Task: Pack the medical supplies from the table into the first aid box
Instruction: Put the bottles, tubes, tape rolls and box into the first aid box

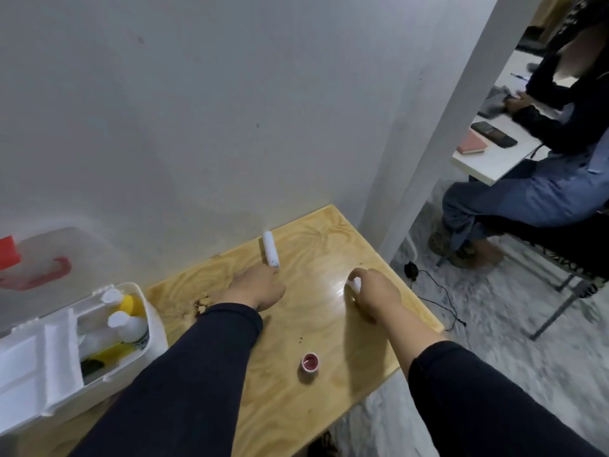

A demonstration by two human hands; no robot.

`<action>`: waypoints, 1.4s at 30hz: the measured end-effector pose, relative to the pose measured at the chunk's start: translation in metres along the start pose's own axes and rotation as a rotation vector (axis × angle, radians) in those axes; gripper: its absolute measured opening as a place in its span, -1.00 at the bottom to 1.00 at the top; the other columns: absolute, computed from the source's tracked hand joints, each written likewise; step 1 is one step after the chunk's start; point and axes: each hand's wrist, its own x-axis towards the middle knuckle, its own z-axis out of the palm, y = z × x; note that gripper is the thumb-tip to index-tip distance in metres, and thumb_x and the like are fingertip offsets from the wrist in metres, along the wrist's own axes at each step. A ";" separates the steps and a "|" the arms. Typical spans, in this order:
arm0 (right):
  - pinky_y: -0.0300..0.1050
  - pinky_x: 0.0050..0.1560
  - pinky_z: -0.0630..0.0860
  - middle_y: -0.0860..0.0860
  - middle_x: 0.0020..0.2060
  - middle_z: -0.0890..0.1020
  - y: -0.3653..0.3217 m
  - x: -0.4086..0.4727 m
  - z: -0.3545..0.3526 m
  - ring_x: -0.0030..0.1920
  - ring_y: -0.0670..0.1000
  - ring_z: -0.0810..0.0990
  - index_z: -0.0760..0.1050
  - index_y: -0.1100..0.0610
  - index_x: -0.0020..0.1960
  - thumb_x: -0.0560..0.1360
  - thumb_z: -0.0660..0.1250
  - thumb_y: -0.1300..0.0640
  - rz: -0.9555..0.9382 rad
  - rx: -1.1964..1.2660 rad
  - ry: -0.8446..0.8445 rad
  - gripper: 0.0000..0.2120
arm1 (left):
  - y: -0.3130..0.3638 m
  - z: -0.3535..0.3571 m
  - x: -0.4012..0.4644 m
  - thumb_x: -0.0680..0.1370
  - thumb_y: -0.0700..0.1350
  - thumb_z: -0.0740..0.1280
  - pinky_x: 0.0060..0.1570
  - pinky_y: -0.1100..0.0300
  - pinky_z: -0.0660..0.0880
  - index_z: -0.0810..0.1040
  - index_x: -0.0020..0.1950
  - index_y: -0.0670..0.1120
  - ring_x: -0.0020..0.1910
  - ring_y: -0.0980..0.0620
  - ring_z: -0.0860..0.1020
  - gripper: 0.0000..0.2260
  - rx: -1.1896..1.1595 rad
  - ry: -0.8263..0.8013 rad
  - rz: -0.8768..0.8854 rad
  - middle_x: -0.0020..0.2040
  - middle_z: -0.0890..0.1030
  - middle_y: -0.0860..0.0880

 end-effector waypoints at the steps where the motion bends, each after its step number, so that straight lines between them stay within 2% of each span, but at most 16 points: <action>1: -0.06 -0.24 0.46 0.06 0.12 0.54 -0.004 0.007 -0.001 -0.01 0.15 0.58 0.45 -0.07 0.21 0.56 0.13 0.22 -0.020 0.005 0.008 -0.68 | 0.001 0.000 0.003 0.59 0.06 0.22 0.18 0.07 0.47 0.37 0.49 0.00 0.26 -0.07 0.51 -0.53 -0.010 -0.003 -0.012 0.36 0.49 -0.02; 7: -0.10 -0.16 0.41 0.06 0.15 0.55 -0.054 0.051 -0.009 0.04 0.13 0.55 0.50 -0.03 0.19 0.55 0.13 0.20 -0.143 0.079 -0.042 -0.69 | -0.009 -0.011 0.017 0.58 0.04 0.22 0.16 0.05 0.50 0.48 0.39 0.00 0.19 -0.07 0.55 -0.61 -0.042 0.014 -0.093 0.28 0.56 -0.01; 10: -0.08 -0.03 0.52 0.02 0.27 0.53 -0.088 0.074 -0.006 0.13 0.14 0.57 0.57 0.01 0.17 0.53 0.14 0.24 -0.172 0.194 -0.072 -0.67 | -0.023 -0.020 0.023 0.60 0.07 0.20 0.24 0.04 0.46 0.43 0.42 -0.03 0.30 -0.09 0.49 -0.59 -0.001 0.024 -0.143 0.37 0.50 -0.01; 12: -0.05 0.11 0.54 0.04 0.28 0.52 -0.112 0.087 -0.001 0.15 0.13 0.57 0.58 0.05 0.17 0.54 0.19 0.17 -0.184 0.227 -0.076 -0.72 | -0.034 -0.023 0.028 0.60 0.09 0.20 0.30 0.03 0.43 0.38 0.48 -0.04 0.37 -0.08 0.45 -0.53 0.012 0.038 -0.170 0.43 0.45 -0.03; 13: -0.05 0.10 0.54 0.06 0.25 0.51 -0.124 0.092 0.003 0.15 0.13 0.57 0.58 0.07 0.17 0.54 0.23 0.09 -0.183 0.216 -0.072 -0.74 | -0.039 -0.023 0.030 0.60 0.10 0.20 0.31 0.04 0.42 0.37 0.48 -0.05 0.38 -0.08 0.44 -0.52 0.019 0.046 -0.176 0.44 0.44 -0.04; 16: -0.07 -0.07 0.47 0.09 0.16 0.48 -0.154 0.100 0.015 0.11 0.15 0.55 0.55 0.14 0.14 0.48 0.28 -0.15 -0.158 0.104 -0.070 -0.59 | -0.046 -0.019 0.030 0.60 0.11 0.20 0.33 0.05 0.39 0.35 0.50 -0.06 0.40 -0.10 0.41 -0.50 0.014 0.045 -0.201 0.46 0.42 -0.05; 19: -0.07 -0.10 0.41 0.11 0.17 0.45 -0.165 0.102 0.026 0.18 0.15 0.48 0.47 0.19 0.22 0.53 0.23 0.00 -0.181 -0.062 -0.024 -0.65 | -0.051 -0.011 0.027 0.61 0.11 0.20 0.35 0.03 0.37 0.36 0.49 -0.07 0.40 -0.11 0.41 -0.51 -0.004 0.031 -0.234 0.45 0.42 -0.05; 22: -0.08 -0.11 0.39 0.11 0.18 0.45 -0.165 0.102 0.030 0.18 0.14 0.48 0.45 0.19 0.23 0.55 0.22 0.09 -0.209 -0.086 0.006 -0.70 | -0.056 -0.007 0.023 0.61 0.08 0.20 0.32 0.04 0.39 0.43 0.43 -0.09 0.35 -0.13 0.45 -0.56 -0.046 0.037 -0.269 0.39 0.48 -0.07; 27: -0.09 -0.11 0.44 0.11 0.11 0.51 -0.164 0.091 0.017 0.08 0.18 0.56 0.54 0.17 0.08 0.51 0.22 -0.02 -0.231 0.065 -0.017 -0.69 | -0.059 -0.015 0.009 0.61 0.08 0.20 0.32 0.03 0.39 0.44 0.42 -0.09 0.36 -0.10 0.45 -0.57 -0.059 0.084 -0.243 0.39 0.48 -0.06; 29: -0.10 -0.12 0.48 0.09 0.02 0.56 -0.173 0.076 0.008 -0.02 0.16 0.59 0.57 0.12 -0.08 0.49 0.20 -0.14 -0.246 0.159 0.006 -0.65 | -0.061 -0.024 -0.002 0.61 0.08 0.19 0.30 0.03 0.41 0.44 0.41 -0.07 0.35 -0.11 0.46 -0.58 -0.063 0.113 -0.224 0.39 0.49 -0.05; 31: -0.10 -0.14 0.53 0.09 -0.12 0.60 -0.187 0.058 -0.001 -0.10 0.14 0.60 0.47 0.04 -0.32 0.45 0.12 -0.26 -0.269 0.252 0.030 -0.59 | -0.064 -0.033 -0.015 0.61 0.07 0.19 0.31 0.03 0.40 0.43 0.43 -0.04 0.36 -0.11 0.45 -0.58 -0.050 0.153 -0.207 0.40 0.47 -0.04; 33: -0.03 -0.14 0.60 0.10 -0.21 0.62 -0.202 0.036 -0.012 -0.18 0.12 0.60 0.41 0.01 -0.41 0.40 0.13 -0.26 -0.309 0.312 0.057 -0.60 | -0.069 -0.043 -0.031 0.60 0.08 0.20 0.29 0.03 0.39 0.43 0.43 -0.02 0.36 -0.12 0.44 -0.58 -0.023 0.199 -0.189 0.40 0.47 -0.04; 35: -0.04 -0.14 0.59 0.05 -0.08 0.58 -0.218 0.010 -0.026 -0.24 0.09 0.57 0.58 0.07 -0.15 0.42 0.27 -0.14 -0.348 0.358 0.059 -0.72 | -0.076 -0.053 -0.051 0.61 0.07 0.20 0.28 0.03 0.37 0.42 0.43 -0.03 0.36 -0.12 0.44 -0.59 -0.008 0.231 -0.170 0.40 0.46 -0.04; 37: -0.03 -0.09 0.56 0.06 0.11 0.54 -0.235 -0.012 -0.033 -0.09 0.11 0.61 0.55 0.13 0.16 0.44 0.38 -0.06 -0.388 0.373 0.066 -0.62 | -0.087 -0.062 -0.072 0.61 0.04 0.20 0.33 0.02 0.36 0.37 0.48 -0.05 0.40 -0.12 0.41 -0.56 0.001 0.262 -0.167 0.45 0.41 -0.05; 39: -0.05 0.02 0.51 0.08 0.21 0.53 -0.256 -0.036 -0.037 0.12 0.12 0.58 0.52 0.13 0.22 0.44 0.40 -0.05 -0.424 0.398 0.092 -0.58 | -0.104 -0.069 -0.092 0.62 0.03 0.20 0.37 0.01 0.34 0.32 0.51 -0.06 0.43 -0.11 0.38 -0.53 0.002 0.318 -0.171 0.49 0.37 -0.05; 42: -0.13 -0.08 0.47 0.09 0.24 0.51 -0.286 -0.072 -0.031 0.15 0.12 0.56 0.52 0.15 0.22 0.45 0.40 -0.04 -0.481 0.490 0.083 -0.58 | -0.134 -0.067 -0.124 0.62 0.04 0.22 0.36 -0.01 0.37 0.30 0.52 -0.05 0.43 -0.13 0.38 -0.52 -0.015 0.362 -0.208 0.49 0.38 -0.06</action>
